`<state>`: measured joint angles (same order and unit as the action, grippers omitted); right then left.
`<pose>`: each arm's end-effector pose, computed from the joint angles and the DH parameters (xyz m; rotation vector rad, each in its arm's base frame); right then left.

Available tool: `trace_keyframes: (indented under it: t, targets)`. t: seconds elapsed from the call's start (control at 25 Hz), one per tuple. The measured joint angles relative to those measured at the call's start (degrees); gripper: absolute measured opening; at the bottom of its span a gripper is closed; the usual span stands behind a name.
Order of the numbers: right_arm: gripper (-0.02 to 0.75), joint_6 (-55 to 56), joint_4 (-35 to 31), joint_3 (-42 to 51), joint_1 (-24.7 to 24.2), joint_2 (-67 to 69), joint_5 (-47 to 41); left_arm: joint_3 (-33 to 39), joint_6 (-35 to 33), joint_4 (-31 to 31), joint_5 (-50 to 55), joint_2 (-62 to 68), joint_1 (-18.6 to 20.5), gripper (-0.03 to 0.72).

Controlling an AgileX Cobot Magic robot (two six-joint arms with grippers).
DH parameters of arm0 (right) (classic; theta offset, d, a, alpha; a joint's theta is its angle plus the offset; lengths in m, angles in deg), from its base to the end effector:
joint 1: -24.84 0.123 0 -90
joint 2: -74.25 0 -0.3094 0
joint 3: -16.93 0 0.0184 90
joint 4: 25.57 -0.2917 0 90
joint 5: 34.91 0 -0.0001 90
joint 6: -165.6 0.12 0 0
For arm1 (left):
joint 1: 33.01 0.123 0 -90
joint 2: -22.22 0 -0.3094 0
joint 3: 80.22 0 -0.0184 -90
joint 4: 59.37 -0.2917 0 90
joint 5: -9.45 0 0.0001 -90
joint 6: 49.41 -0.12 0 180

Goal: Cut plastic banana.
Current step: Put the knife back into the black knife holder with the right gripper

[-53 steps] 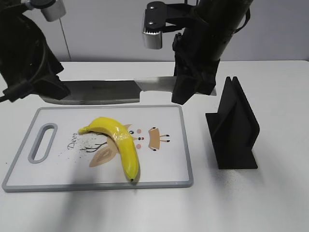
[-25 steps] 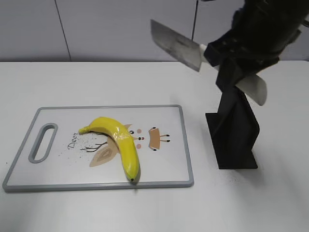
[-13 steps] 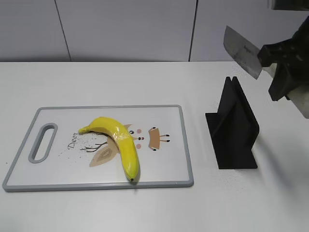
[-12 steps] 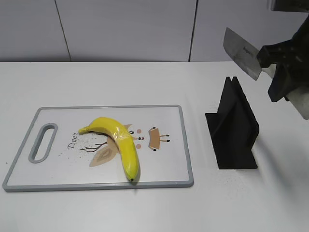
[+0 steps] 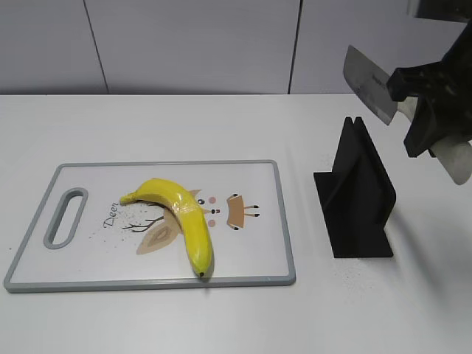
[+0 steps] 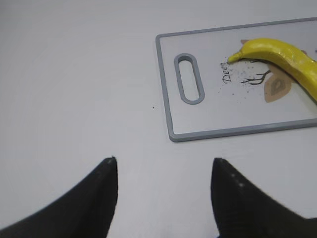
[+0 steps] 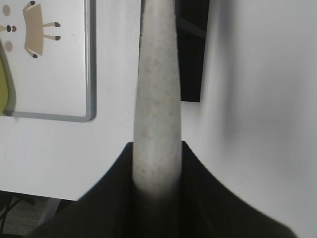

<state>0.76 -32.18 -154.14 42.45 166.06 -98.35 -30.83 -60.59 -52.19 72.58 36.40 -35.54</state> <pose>0.3132 0.1124 0.2812 -0.0079 2.8960 0.2669 0.0482 -0.0155 0.2741 0.2625 2.1888 -0.0709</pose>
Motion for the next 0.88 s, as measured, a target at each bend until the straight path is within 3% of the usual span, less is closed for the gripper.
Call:
trace_keyframes:
  t: [0.24, 0.88]
  targets:
    - [0.160, 0.11, 0.12, 0.00, 0.00, 1.77, 0.13, 0.22, 0.00, 0.14, 0.06, -6.97, 0.00, 0.572]
    - [0.160, 0.11, 0.36, 1.13, 0.00, 6.34, 0.21, 0.22, 0.00, 1.07, 0.07, -7.18, 0.00, 0.554]
